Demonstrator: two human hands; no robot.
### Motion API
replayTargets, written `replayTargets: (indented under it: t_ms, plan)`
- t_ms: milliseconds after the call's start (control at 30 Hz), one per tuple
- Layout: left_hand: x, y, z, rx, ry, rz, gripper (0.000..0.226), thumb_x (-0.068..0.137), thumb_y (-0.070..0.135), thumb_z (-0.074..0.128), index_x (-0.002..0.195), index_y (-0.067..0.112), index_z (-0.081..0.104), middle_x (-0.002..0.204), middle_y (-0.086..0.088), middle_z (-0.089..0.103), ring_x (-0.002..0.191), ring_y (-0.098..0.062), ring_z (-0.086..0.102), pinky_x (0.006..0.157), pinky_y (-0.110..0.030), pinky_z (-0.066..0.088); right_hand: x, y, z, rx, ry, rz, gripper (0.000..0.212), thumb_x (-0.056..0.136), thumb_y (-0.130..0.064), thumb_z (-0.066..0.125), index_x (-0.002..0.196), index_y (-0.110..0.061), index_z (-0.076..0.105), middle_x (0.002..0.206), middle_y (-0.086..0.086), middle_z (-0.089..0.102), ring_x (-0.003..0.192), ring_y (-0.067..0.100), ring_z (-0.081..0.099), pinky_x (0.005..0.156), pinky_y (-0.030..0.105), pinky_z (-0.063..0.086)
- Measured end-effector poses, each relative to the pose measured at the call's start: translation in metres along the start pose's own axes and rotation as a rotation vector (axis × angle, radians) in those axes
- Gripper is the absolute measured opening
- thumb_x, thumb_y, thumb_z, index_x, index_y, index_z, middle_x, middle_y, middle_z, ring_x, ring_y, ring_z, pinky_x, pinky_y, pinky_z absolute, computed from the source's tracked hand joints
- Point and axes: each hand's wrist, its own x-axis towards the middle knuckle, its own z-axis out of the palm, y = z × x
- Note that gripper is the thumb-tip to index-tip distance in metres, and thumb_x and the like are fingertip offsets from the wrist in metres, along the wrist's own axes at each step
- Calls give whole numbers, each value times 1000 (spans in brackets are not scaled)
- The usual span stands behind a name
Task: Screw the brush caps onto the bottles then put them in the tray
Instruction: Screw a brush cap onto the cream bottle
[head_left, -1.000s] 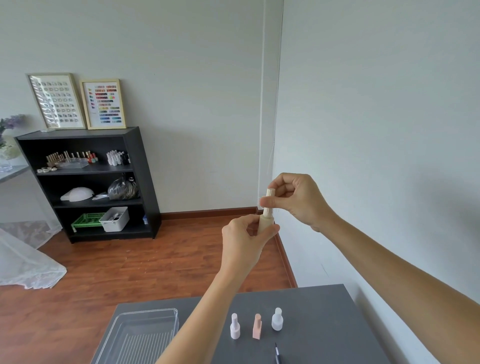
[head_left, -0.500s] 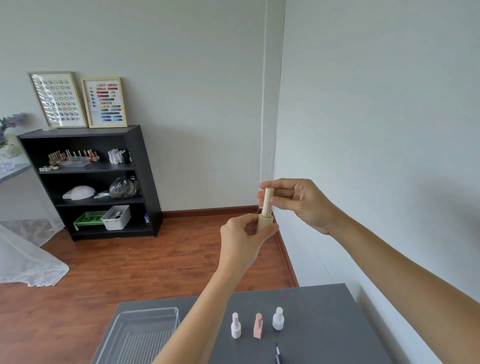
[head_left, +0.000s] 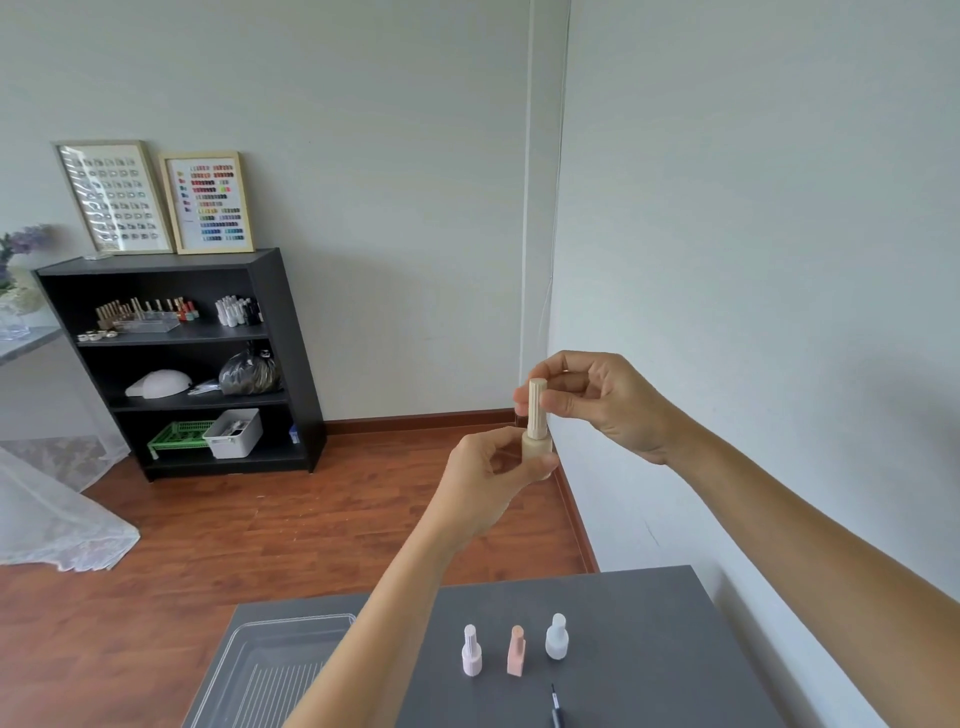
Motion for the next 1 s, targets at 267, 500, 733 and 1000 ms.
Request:
replayTargets:
  t_ms: [267, 500, 733, 1000]
  plan:
    - [-5, -6, 4, -229, -118, 17, 18, 95, 15, 65, 106, 2, 69, 96, -5, 72, 96, -14, 70, 95, -28, 54, 1, 9, 8, -70, -4, -8, 22, 94, -17, 60, 113, -8, 68, 91, 5, 76, 88, 19, 73, 81, 29, 58]
    - [-4, -13, 17, -63, 139, 34, 16, 93, 28, 67, 94, 13, 70, 86, -20, 70, 77, -17, 59, 86, -53, 53, 3, 20, 24, -122, 216, -73, 20, 88, -29, 64, 102, -16, 71, 83, -2, 77, 81, 14, 75, 75, 23, 56]
    - [-7, -25, 30, 140, 339, 66, 19, 92, 38, 65, 82, 22, 66, 60, -8, 61, 51, -15, 44, 54, -33, 40, 2, 36, 40, -201, 373, -88, 14, 94, -13, 63, 105, -10, 71, 84, 1, 76, 76, 13, 76, 76, 25, 60]
    - [-14, -44, 23, 137, 271, -11, 14, 89, 41, 67, 85, 28, 68, 61, 13, 64, 50, -2, 49, 53, -12, 38, -5, 50, 45, -140, 334, 3, 16, 95, -12, 62, 107, -5, 69, 91, 8, 77, 82, 15, 76, 75, 24, 59]
